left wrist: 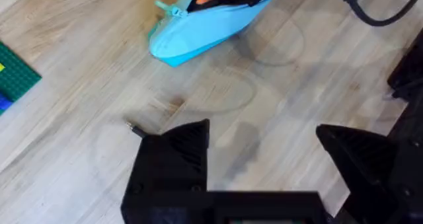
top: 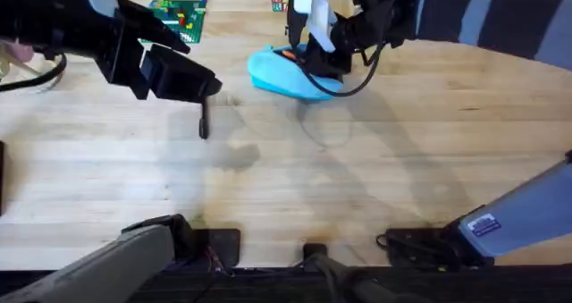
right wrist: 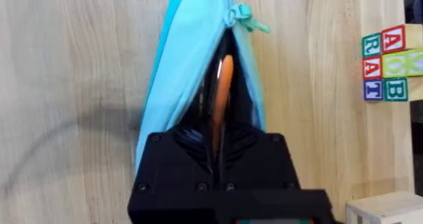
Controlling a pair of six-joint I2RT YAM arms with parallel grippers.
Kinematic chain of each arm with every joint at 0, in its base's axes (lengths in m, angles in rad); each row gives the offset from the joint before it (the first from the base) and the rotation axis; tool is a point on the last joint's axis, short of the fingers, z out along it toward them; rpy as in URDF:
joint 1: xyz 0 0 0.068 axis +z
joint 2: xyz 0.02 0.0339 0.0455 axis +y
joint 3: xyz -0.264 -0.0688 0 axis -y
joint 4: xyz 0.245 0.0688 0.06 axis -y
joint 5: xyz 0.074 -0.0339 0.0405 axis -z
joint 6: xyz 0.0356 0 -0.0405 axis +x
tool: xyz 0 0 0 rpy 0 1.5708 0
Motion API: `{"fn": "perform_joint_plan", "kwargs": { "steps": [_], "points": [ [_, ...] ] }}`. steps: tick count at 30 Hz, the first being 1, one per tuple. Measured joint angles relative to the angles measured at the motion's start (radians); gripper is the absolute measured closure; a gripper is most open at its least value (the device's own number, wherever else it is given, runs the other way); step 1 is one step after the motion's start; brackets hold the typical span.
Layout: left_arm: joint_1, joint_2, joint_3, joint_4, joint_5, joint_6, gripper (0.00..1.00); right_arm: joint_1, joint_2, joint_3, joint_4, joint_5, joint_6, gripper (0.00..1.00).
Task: Unzip the bag, pick up the pens from the table one at a time and place them inside, then zip the bag closed.
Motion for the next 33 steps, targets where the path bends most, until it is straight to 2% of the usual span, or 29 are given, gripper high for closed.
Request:
{"fn": "perform_joint_plan", "kwargs": {
  "steps": [5,6,7,8,13,14,28,33],
  "points": [
    [0.0,0.0,0.0,0.0,0.0,0.0,0.008,0.0,0.0,0.0,0.003,0.0,0.0,0.97],
    [0.0,0.0,0.0,0.0,0.0,0.0,0.008,0.0,0.0,0.0,0.002,0.0,0.001,0.945],
    [0.0,0.0,0.0,0.0,0.0,0.0,0.007,0.0,0.0,0.0,0.003,0.0,0.0,0.875],
    [0.0,0.0,0.0,0.0,0.0,0.0,0.007,0.0,0.0,0.0,0.004,0.0,0.0,0.762],
    [0.0,0.0,0.0,0.0,0.0,0.0,0.007,0.0,0.0,0.0,0.008,0.0,-0.001,0.053],
    [0.0,0.0,0.0,0.0,0.0,0.0,0.007,0.0,0.0,0.001,0.009,0.0,-0.002,0.021],
    [0.0,0.0,0.0,0.0,0.0,0.0,0.007,0.0,-0.001,0.002,0.007,0.0,0.0,0.004],
    [0.0,0.0,0.0,0.0,0.0,0.0,0.008,0.0,-0.014,0.002,-0.003,0.001,0.049,0.004]
  ]
}}
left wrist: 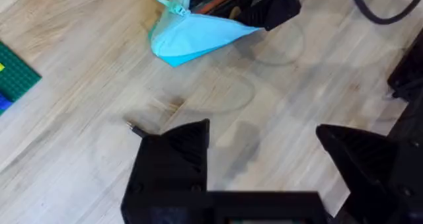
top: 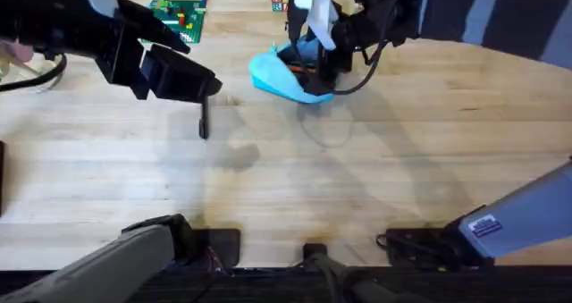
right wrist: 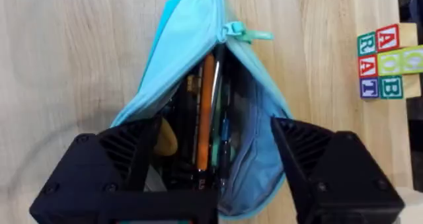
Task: Unzip the bag, pick up the pens from the table one at a time and place them inside, then zip the bag closed.
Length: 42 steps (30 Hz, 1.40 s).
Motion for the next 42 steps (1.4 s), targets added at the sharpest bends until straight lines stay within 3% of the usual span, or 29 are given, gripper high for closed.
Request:
{"fn": "perform_joint_plan", "kwargs": {
  "steps": [10,15,17,31,35,38,39,42],
  "points": [
    [0.0,0.0,0.0,0.0,0.0,0.0,0.007,0.0,-0.171,0.0,-0.03,0.032,0.203,0.004],
    [0.0,0.0,0.0,0.0,0.0,0.0,0.007,0.0,-0.292,0.0,-0.185,0.101,0.31,0.004],
    [0.0,0.0,0.0,0.0,0.0,0.0,0.007,0.0,-0.41,0.0,-0.298,0.113,0.407,0.003],
    [0.0,0.0,0.0,0.0,0.0,0.0,0.008,0.0,-0.605,0.0,-0.571,0.13,0.725,0.004],
    [0.0,0.0,0.0,-0.019,-0.003,-0.004,0.007,0.0,-0.642,0.0,-0.663,0.132,0.754,0.004],
    [0.0,0.0,0.0,-0.011,-0.028,-0.041,0.007,0.0,-0.664,0.0,-0.679,0.132,0.762,0.004],
    [0.0,0.0,0.0,0.025,-0.074,-0.12,0.007,0.0,-0.685,0.0,-0.68,0.132,0.765,0.004],
    [0.0,0.0,0.0,0.058,-0.147,-0.245,0.007,0.0,-0.698,0.0,-0.68,0.132,0.765,0.004]
  ]
}}
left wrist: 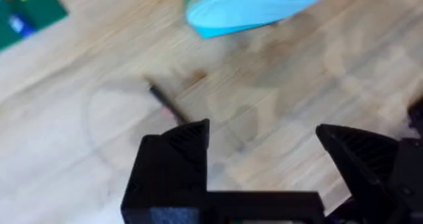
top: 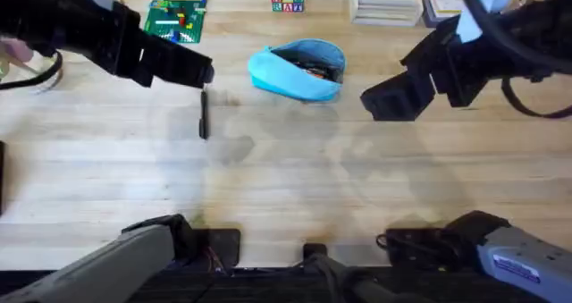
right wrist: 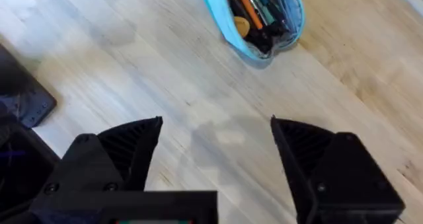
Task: Unzip the bag, pick up the pens from the table one at a time and place them inside, then zip the bag closed.
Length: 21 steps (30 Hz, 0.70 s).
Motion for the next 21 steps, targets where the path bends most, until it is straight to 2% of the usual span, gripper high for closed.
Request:
{"fn": "perform_joint_plan", "kwargs": {
  "steps": [2,3,6,8,9,10,21],
  "points": [
    [0.0,0.0,0.0,0.015,-0.059,-0.094,0.007,0.0,-0.003,0.0,0.0,0.0,0.0,0.004],
    [0.0,0.0,0.0,0.035,-0.154,-0.243,0.007,0.0,-0.003,0.0,0.0,0.0,0.0,0.005],
    [0.0,0.0,0.0,0.049,-0.25,-0.391,0.007,0.0,-0.003,0.0,0.0,0.0,0.0,0.005],
    [0.0,0.0,0.0,0.053,-0.294,-0.463,0.007,0.0,-0.003,0.0,0.0,0.0,0.0,0.004],
    [0.0,0.0,0.0,0.06,-0.333,-0.546,0.007,0.0,-0.003,0.0,0.0,0.0,0.001,0.004],
    [-0.003,0.011,0.001,0.064,-0.352,-0.588,0.006,0.0,-0.003,0.0,0.0,0.0,0.001,0.004],
    [-0.07,0.194,0.001,0.1,-0.376,-0.633,0.007,0.0,-0.003,0.0,0.0,0.0,0.003,0.004]
  ]
}}
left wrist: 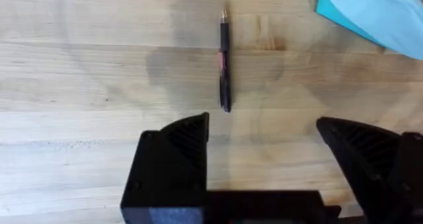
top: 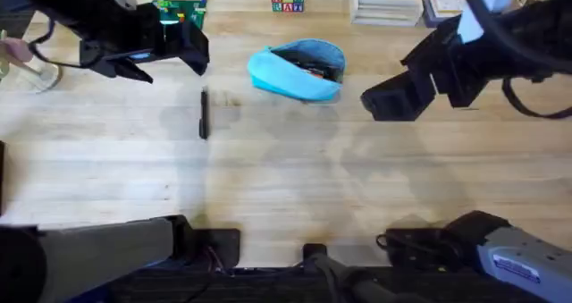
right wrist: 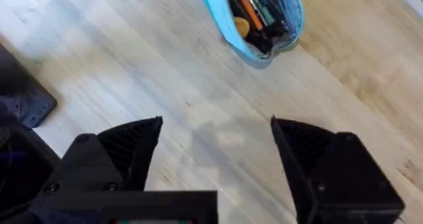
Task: Unzip the bag, pick up the pens from the table one at a time and place them inside, then zip the bag closed.
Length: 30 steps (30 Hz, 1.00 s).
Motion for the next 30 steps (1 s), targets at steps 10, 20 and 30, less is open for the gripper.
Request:
{"fn": "perform_joint_plan", "kwargs": {
  "steps": [10,20,30],
  "points": [
    [-0.009,0.211,-0.001,0.068,-0.053,-0.057,0.006,0.0,0.0,0.0,0.0,0.0,0.0,0.004],
    [-0.065,0.222,-0.217,0.274,-0.056,-0.058,0.007,0.0,0.0,0.0,0.0,0.0,0.0,0.004],
    [-0.065,0.26,-0.238,0.324,-0.057,-0.058,0.007,0.0,0.0,0.0,0.0,0.0,0.0,0.004]
  ]
}}
